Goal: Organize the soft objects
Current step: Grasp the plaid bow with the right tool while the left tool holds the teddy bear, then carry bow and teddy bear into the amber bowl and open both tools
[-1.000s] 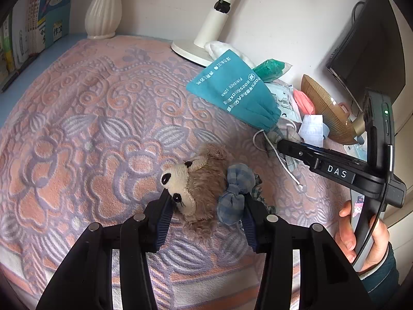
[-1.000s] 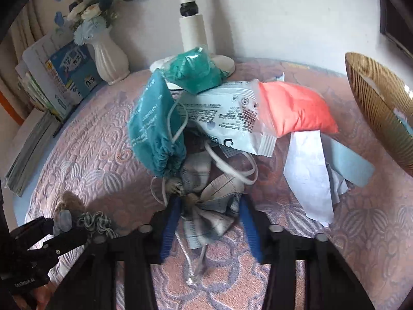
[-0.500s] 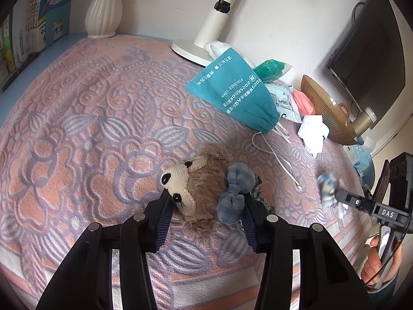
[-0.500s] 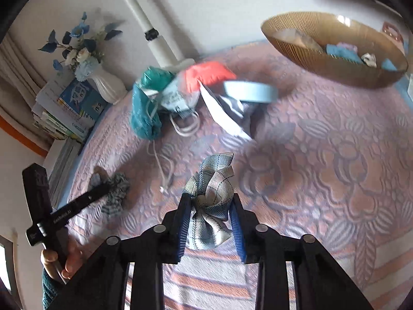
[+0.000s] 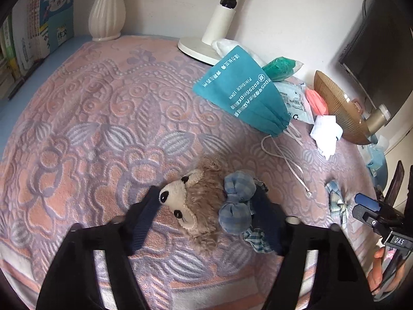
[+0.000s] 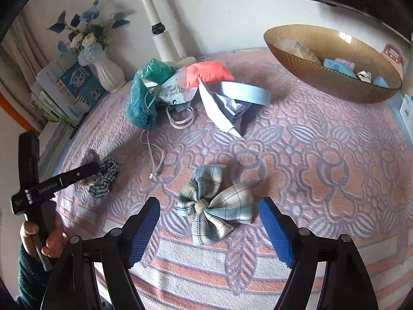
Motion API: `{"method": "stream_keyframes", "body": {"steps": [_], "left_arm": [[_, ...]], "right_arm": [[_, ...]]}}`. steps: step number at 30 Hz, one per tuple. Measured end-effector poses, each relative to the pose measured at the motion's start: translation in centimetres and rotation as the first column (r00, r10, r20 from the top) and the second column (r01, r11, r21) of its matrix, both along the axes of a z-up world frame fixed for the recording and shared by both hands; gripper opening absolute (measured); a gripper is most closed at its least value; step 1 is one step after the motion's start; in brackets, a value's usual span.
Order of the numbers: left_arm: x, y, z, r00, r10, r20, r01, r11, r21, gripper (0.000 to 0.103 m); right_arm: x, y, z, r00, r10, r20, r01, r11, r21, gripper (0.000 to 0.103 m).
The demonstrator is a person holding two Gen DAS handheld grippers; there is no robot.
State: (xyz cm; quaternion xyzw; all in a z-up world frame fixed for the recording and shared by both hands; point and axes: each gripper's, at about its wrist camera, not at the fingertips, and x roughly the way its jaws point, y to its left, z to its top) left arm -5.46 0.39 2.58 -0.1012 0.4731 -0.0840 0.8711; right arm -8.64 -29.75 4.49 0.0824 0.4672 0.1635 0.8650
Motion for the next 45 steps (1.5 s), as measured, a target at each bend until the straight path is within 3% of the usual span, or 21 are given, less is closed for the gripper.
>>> {"method": "stream_keyframes", "body": {"steps": [2,6,8,9,10,16,22,26,29,35,36,38,39,40,42,45], "left_arm": [[0.0,-0.5,0.1,1.0,-0.002,0.006,0.002,0.999,0.045,0.045],[-0.7,-1.2,1.3,0.999,-0.033,0.039,0.032,0.999,0.019,0.042],[-1.0,-1.8,2.5,0.997,-0.052,0.065,0.052,0.999,0.013,0.042],[-1.0,-2.2,3.2,0.995,-0.063,0.079,0.062,0.998,0.01,0.042],[-1.0,-2.6,3.9,0.993,-0.074,0.091,0.074,0.997,0.005,0.042],[0.4,-6.0,9.4,0.969,-0.152,0.196,0.16,0.987,-0.026,0.042],[4.1,-12.4,14.8,0.926,-0.255,0.28,0.275,0.961,-0.036,0.042],[7.9,-17.5,16.5,0.902,-0.307,0.303,0.339,0.939,-0.061,0.042],[11.2,-20.8,16.4,0.9,-0.322,0.292,0.363,0.927,-0.097,0.042],[16.1,-27.4,14.1,0.892,-0.378,0.247,0.404,0.913,-0.062,0.042],[16.7,-28.2,13.6,0.888,-0.392,0.24,0.418,0.906,-0.068,0.048],[17.5,-29.8,12.4,0.879,-0.422,0.224,0.446,0.893,-0.068,0.054],[17.9,-30.4,12.0,0.878,-0.43,0.209,0.45,0.891,-0.056,0.065],[17.9,-30.4,11.7,0.88,-0.433,0.196,0.45,0.892,-0.049,0.071],[17.4,-29.9,11.6,0.879,-0.431,0.203,0.45,0.891,-0.06,0.074],[16.6,-28.1,12.5,0.886,-0.418,0.202,0.442,0.892,-0.09,0.077]], "right_arm": [[0.1,1.3,-0.5,1.0,0.018,0.015,-0.017,0.998,-0.058,0.078],[0.3,3.8,-1.9,0.999,0.011,0.042,-0.001,0.977,-0.214,0.074],[0.4,4.5,-2.5,0.999,0.007,0.052,0.008,0.959,-0.284,0.056],[0.4,4.6,-2.7,0.998,0.015,0.054,0.001,0.957,-0.291,0.039],[0.3,4.8,-2.8,0.998,0.03,0.049,-0.015,0.962,-0.271,0.029],[-0.3,2.0,0.9,0.991,0.023,0.134,0.01,0.971,-0.237,0.029],[0.4,-4.2,8.6,0.957,-0.08,0.28,0.142,0.967,-0.209,0.029],[2.4,-8.0,12.8,0.923,-0.159,0.349,0.243,0.946,-0.214,0.029],[4.4,-10.4,14.8,0.898,-0.223,0.379,0.311,0.932,-0.189,0.029],[11.1,-14.9,15.1,0.88,-0.35,0.32,0.407,0.904,-0.13,0.029],[12.5,-15.6,14.7,0.883,-0.36,0.301,0.41,0.904,-0.12,0.029],[14.3,-16.2,13.8,0.892,-0.367,0.264,0.408,0.906,-0.117,0.04],[15.1,-16.4,13.4,0.899,-0.364,0.242,0.4,0.909,-0.119,0.058],[15.7,-16.5,12.8,0.907,-0.36,0.22,0.393,0.911,-0.128,0.062],[16.5,-16.8,11.9,0.911,-0.37,0.185,0.398,0.905,-0.152,0.062],[15.5,-17.2,11.8,0.901,-0.383,0.203,0.417,0.895,-0.159,0.062]]}}
